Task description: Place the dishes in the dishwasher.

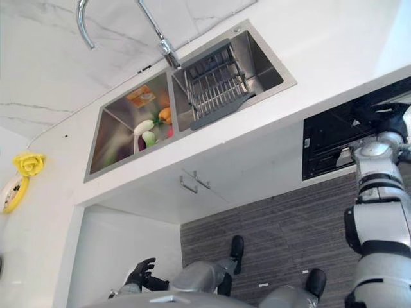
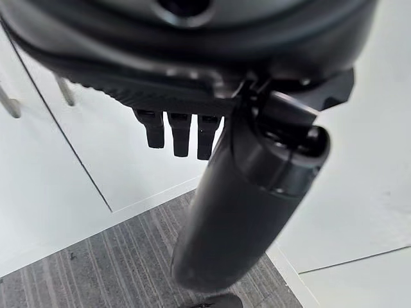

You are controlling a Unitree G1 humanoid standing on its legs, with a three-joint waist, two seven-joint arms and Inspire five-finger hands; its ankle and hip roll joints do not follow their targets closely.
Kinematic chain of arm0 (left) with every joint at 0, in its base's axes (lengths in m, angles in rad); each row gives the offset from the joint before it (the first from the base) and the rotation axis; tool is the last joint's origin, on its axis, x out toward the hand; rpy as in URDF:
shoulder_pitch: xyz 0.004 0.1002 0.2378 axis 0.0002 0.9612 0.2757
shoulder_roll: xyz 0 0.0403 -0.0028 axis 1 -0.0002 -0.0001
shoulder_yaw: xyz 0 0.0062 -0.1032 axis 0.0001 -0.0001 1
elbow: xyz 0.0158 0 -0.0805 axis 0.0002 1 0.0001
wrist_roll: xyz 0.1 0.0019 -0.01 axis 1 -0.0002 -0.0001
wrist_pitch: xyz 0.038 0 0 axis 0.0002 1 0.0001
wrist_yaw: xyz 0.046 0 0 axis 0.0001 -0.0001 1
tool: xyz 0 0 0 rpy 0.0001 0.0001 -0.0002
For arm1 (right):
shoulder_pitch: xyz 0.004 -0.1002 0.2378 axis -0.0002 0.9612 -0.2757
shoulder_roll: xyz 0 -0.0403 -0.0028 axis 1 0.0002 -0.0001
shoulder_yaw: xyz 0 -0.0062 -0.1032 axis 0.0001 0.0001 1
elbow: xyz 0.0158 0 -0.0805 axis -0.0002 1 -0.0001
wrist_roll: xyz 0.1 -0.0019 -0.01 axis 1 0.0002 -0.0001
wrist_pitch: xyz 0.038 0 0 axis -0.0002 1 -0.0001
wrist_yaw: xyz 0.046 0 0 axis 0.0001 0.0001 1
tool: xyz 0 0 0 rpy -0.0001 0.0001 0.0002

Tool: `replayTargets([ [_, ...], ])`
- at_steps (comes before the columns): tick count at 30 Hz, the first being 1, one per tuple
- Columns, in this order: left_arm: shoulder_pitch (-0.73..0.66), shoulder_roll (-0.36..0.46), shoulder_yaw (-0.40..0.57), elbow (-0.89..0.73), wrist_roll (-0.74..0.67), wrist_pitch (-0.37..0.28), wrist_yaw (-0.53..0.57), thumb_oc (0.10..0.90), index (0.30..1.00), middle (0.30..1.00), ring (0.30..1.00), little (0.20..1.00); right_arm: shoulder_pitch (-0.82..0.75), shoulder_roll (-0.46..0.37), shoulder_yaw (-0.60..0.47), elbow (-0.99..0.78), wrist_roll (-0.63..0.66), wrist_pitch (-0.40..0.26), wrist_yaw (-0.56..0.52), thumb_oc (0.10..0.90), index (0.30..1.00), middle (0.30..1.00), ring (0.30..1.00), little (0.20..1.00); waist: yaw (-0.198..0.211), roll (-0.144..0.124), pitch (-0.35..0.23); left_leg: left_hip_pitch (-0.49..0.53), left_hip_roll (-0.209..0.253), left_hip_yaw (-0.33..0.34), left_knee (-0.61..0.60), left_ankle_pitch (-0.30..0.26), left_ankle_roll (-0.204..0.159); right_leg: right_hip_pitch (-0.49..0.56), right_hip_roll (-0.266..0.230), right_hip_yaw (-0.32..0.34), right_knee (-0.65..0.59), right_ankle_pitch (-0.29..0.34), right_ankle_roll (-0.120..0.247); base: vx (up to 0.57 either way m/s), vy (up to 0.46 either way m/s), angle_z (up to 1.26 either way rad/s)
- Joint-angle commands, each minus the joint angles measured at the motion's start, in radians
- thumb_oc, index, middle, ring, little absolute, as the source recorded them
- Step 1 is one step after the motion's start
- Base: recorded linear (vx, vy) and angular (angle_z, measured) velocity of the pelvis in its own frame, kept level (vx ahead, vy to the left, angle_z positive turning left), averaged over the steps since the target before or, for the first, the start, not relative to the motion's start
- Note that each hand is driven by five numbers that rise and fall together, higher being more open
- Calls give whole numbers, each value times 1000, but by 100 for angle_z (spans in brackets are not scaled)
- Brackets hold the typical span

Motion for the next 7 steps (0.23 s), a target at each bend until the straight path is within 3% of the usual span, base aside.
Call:
replayTargets([
  [1,-121,68,19,47,-37,-14,32,800,900,900,900,900,-32,28,-13,-79,87,-97,-37,800,900,900,900,900,-6,-119,3,-11,40,19,18,-46,-83,39,-35,86,-48,-23,30,10,-10,-30],
  [3,-142,61,83,60,-64,-1,24,800,900,900,900,900,180,160,-178,-93,290,-145,11,800,900,900,900,900,-49,-157,13,0,59,48,19,-61,-76,27,-18,118,-55,-18,30,21,-44,-28],
  [5,-145,64,94,60,-71,3,9,800,900,900,900,900,261,212,-204,-81,314,-150,27,800,900,900,900,900,-55,-176,13,6,65,59,20,-65,-73,23,-12,128,-55,-16,30,24,-58,-46],
  [6,-151,70,120,66,-87,4,-32,800,900,900,900,900,394,297,-255,-36,386,-139,98,800,900,900,900,900,-77,-209,11,21,79,78,20,-79,-68,17,-1,147,-56,-14,31,33,-59,-68],
  [7,-149,74,119,66,-88,4,-33,800,900,900,900,900,398,300,-257,-36,388,-140,101,800,900,900,900,900,-74,-212,10,23,79,80,20,-80,-68,17,-1,149,-56,-15,31,46,-59,-82],
])
